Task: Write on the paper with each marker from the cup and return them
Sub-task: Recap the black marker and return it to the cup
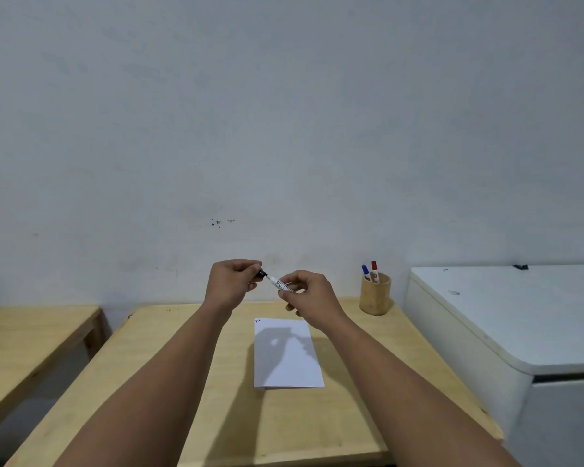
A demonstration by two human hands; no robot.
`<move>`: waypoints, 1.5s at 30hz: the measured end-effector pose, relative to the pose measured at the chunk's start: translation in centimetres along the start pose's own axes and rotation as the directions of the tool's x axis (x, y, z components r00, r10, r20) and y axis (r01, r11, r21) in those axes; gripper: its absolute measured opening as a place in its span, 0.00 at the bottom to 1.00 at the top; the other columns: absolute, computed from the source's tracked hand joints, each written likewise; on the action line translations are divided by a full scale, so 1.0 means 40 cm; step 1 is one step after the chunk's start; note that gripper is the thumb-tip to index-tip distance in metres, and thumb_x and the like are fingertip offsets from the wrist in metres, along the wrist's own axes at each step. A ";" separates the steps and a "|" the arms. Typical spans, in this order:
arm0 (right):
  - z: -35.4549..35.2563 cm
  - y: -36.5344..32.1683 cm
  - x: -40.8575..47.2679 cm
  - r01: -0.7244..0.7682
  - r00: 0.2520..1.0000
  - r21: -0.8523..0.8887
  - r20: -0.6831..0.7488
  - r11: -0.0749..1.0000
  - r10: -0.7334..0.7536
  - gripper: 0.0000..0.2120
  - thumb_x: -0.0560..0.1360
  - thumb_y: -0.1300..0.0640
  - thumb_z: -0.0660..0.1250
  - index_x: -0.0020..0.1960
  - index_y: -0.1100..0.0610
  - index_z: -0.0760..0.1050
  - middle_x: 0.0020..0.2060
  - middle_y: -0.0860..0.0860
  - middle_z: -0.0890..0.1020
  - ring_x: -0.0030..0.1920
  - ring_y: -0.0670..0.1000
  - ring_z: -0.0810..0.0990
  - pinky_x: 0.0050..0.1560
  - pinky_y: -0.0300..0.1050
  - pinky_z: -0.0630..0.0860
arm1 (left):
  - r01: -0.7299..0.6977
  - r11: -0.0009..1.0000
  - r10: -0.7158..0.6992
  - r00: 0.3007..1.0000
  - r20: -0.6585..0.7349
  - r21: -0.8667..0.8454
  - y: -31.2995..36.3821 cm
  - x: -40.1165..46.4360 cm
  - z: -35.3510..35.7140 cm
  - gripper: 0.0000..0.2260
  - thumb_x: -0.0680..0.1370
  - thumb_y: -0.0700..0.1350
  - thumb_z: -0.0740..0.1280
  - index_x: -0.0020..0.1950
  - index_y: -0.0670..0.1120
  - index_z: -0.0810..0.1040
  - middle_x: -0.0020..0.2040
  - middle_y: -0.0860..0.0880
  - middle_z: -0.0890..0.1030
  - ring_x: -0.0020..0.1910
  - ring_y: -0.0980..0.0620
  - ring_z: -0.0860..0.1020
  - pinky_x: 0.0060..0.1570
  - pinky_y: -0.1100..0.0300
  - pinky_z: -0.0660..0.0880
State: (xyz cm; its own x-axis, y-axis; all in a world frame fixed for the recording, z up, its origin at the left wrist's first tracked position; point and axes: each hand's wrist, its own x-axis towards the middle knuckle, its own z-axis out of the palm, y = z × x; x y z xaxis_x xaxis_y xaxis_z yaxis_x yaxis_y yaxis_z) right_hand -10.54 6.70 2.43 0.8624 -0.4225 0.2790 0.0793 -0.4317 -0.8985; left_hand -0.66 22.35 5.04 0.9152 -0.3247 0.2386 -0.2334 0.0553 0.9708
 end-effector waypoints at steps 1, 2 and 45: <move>-0.005 -0.001 0.000 -0.001 1.000 0.000 -0.001 1.000 0.001 0.08 0.78 0.60 0.75 0.51 0.48 0.83 0.50 0.53 0.87 0.30 0.45 0.84 0.34 0.38 0.77 | -0.002 1.000 0.002 1.000 0.004 0.003 0.002 0.001 0.005 0.07 0.80 0.37 0.70 0.54 0.38 0.86 0.44 0.43 0.86 0.42 0.49 0.85 0.53 0.52 0.82; -0.009 0.000 0.001 -0.003 1.000 0.001 -0.002 1.000 0.003 0.07 0.78 0.60 0.75 0.52 0.48 0.83 0.51 0.54 0.87 0.30 0.45 0.84 0.34 0.39 0.77 | -0.003 1.000 0.003 1.000 0.007 0.006 0.004 0.001 0.010 0.07 0.80 0.37 0.70 0.55 0.37 0.86 0.44 0.43 0.86 0.42 0.48 0.85 0.53 0.52 0.82; -0.440 0.424 0.352 -0.208 0.892 -0.187 -0.438 0.960 0.108 0.12 0.77 0.63 0.74 0.59 0.55 0.83 0.44 0.48 0.87 0.41 0.42 0.85 0.39 0.29 0.74 | -0.030 0.954 -0.080 0.934 0.349 0.299 -0.352 0.228 0.756 0.26 0.76 0.47 0.75 0.72 0.50 0.73 0.64 0.49 0.82 0.53 0.53 0.83 0.56 0.54 0.82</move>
State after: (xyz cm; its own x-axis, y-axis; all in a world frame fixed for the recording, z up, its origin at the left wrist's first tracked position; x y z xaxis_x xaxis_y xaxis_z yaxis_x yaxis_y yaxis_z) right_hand -5.86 -20.61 -2.90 0.5591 -0.7729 0.3003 -0.1965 -0.4753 -0.8576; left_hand 1.06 -9.93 -7.23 0.7589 -0.6368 0.1364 -0.3483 -0.2199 0.9112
